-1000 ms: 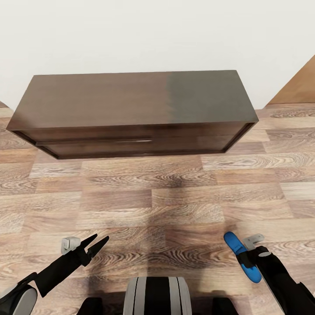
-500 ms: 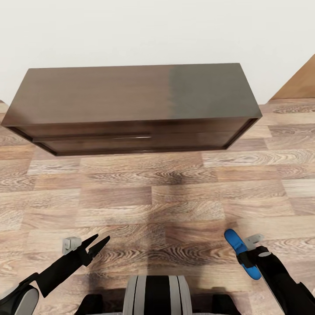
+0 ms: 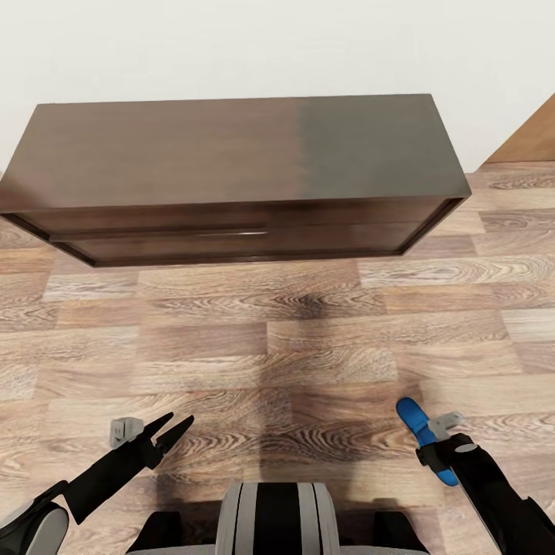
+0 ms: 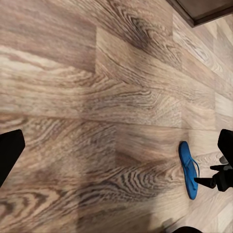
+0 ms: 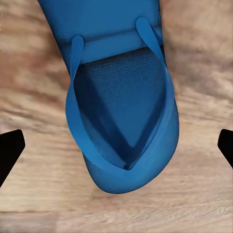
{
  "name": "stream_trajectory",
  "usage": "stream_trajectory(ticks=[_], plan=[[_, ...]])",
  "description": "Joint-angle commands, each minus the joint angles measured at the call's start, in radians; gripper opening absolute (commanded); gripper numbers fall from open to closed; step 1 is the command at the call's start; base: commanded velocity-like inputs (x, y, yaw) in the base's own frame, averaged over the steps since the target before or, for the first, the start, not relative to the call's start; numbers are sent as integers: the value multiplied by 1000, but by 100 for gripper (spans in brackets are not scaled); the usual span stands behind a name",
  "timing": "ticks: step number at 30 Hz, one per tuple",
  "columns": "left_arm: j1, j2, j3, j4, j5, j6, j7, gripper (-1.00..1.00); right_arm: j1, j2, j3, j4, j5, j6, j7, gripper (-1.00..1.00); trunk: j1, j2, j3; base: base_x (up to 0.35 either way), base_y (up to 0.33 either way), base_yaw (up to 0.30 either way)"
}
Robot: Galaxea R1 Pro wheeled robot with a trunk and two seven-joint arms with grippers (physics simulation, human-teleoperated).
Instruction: In the bedroom, move the book from the bed onto either nightstand, and place the two sandals side by side next to the bed.
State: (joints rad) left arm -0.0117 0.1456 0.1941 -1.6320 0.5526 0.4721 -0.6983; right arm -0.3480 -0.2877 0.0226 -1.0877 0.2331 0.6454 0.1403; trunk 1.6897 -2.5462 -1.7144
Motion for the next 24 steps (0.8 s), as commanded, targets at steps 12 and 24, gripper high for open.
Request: stream_trajectory(ticks=[12,24], plan=[[-1,-1,1,0,7,8,-1,100,0,-1,2,-1,12,5,7,100,3,-2,-31,0,0,0],[-1,0,1,0,7,9,-1,100,0,-1,2,-3,12,5,7,100,3,-2,-31,0,0,0]])
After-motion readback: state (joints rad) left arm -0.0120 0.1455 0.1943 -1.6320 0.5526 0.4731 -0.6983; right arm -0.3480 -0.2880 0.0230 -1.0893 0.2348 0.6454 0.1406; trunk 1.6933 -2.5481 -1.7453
